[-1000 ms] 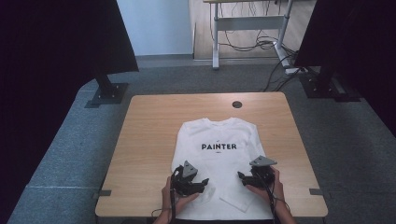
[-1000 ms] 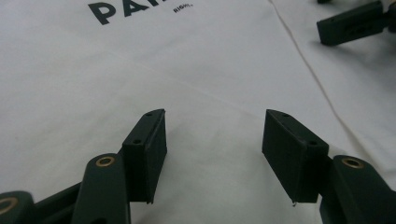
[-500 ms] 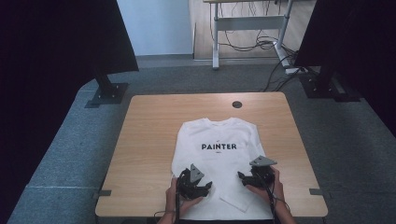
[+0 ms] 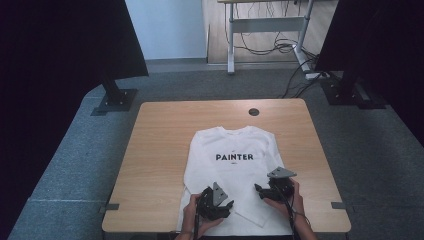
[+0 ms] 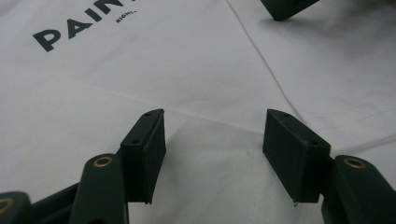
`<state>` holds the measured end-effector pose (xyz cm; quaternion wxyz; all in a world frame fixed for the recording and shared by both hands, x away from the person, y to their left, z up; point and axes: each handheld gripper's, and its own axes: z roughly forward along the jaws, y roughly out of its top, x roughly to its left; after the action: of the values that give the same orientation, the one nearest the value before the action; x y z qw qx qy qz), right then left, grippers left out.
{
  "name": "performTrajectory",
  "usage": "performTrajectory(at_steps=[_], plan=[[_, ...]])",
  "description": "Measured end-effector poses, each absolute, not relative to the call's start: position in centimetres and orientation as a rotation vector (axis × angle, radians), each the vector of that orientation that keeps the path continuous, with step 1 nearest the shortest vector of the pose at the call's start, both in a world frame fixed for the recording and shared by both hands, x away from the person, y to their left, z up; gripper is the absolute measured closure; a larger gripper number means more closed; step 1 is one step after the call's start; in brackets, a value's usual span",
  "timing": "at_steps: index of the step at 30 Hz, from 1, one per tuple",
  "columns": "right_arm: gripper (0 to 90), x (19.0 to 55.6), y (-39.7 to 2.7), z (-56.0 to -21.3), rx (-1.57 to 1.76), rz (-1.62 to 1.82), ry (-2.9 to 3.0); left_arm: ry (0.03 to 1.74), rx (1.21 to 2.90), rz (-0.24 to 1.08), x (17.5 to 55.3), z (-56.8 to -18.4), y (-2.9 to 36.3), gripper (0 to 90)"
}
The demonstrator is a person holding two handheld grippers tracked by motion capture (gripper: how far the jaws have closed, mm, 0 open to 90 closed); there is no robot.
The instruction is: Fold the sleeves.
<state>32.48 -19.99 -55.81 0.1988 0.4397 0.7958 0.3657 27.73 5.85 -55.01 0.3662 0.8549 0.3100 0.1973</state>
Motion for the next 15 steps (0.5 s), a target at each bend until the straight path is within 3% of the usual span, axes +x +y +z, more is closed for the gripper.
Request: performTrajectory(at_steps=[15], plan=[[21.9,32.4,-20.2,-55.4,1.246,1.023,2.202,1.005,2.077,0.526,32.2,-54.2,11.1,36.3]])
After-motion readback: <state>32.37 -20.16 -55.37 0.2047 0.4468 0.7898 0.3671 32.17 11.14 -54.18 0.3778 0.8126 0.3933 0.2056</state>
